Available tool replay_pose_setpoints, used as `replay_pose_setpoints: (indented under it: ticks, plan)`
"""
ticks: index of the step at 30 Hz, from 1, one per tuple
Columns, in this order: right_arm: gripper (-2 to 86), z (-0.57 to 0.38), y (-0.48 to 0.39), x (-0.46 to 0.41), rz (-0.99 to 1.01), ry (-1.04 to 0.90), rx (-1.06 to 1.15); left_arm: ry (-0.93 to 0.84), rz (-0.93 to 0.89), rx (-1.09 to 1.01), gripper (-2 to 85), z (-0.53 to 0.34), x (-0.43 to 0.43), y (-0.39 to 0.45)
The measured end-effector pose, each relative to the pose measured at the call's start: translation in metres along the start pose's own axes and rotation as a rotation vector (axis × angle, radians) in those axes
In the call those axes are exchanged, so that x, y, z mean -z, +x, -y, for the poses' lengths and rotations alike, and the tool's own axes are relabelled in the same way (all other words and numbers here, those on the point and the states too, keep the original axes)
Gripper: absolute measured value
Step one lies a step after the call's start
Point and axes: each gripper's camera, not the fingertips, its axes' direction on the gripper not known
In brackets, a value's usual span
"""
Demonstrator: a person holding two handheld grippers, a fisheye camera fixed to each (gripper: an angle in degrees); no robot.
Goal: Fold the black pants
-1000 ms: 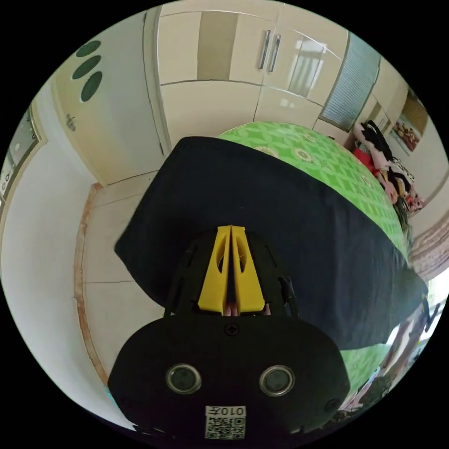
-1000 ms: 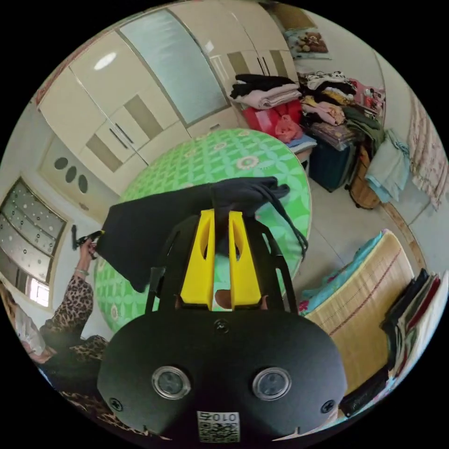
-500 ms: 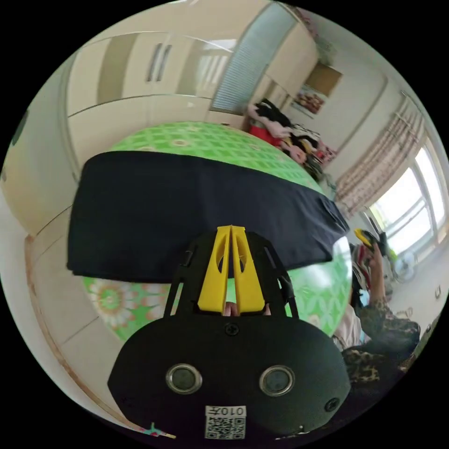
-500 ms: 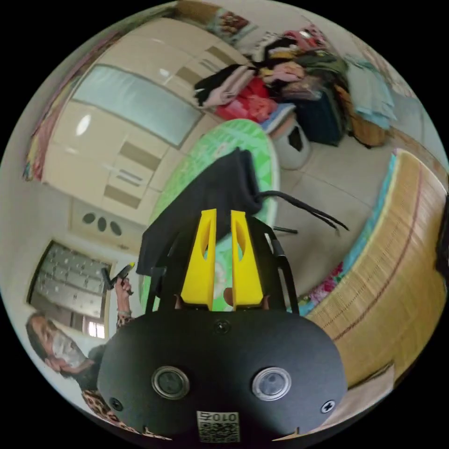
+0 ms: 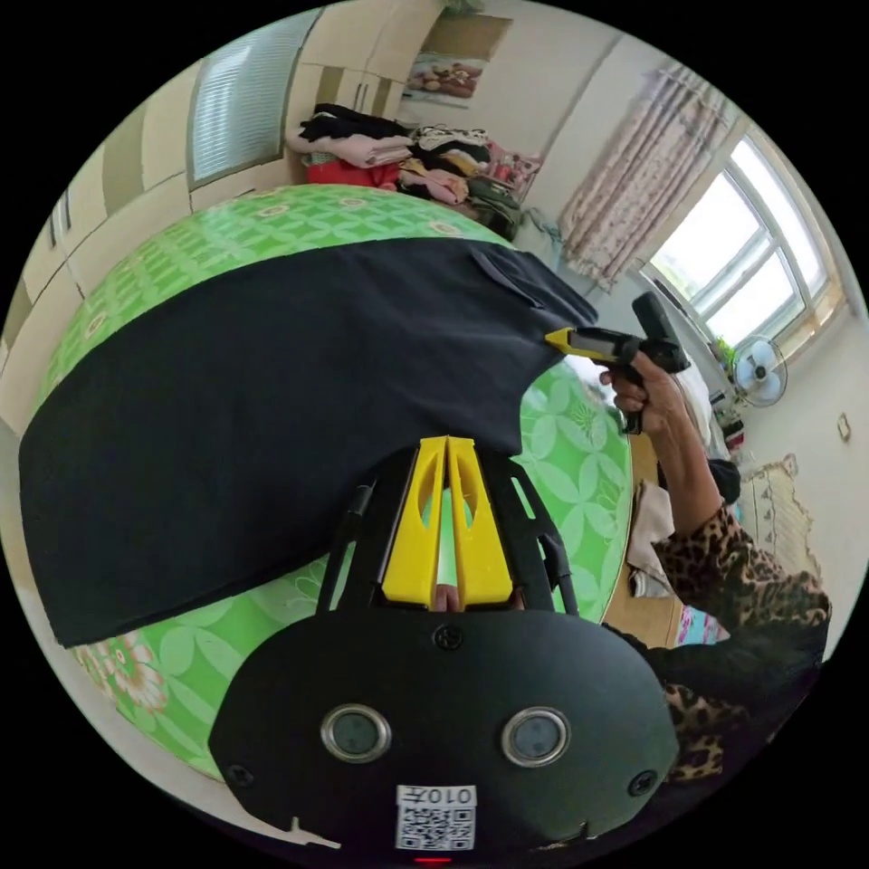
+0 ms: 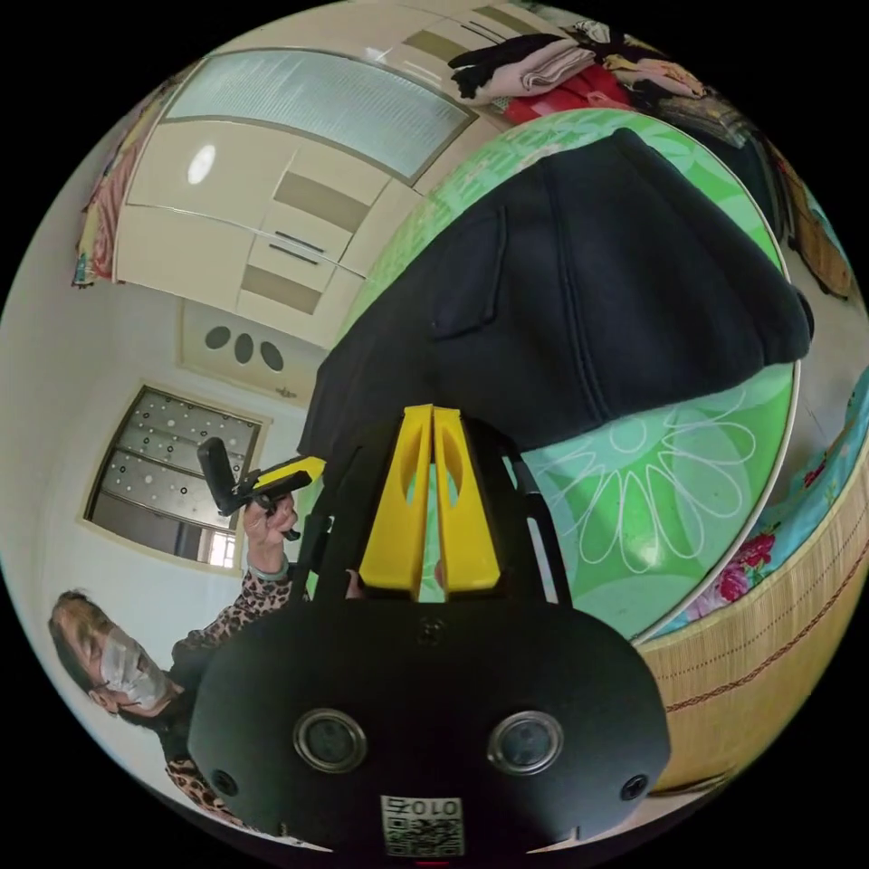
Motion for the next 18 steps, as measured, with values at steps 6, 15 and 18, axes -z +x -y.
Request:
replay_pose_setpoints:
  ticks: [6,15,18]
  plan:
    - [1.9,0.018,-0.023,-0.005,-0.008,-0.051,0.008,-0.057,-0.050,0.078,-0.2,0.001,-0.002,-0.011]
    - [1.7,0.088,-0.096,-0.016,-0.486,-0.108,0.073,-0.011,-0.129,0.181,-0.2,0.044,-0.016,-0.015]
    - [1.8,0.123,-0.104,-0.018,-0.521,-0.109,0.052,-0.003,-0.116,0.190,-0.2,0.075,-0.026,-0.012]
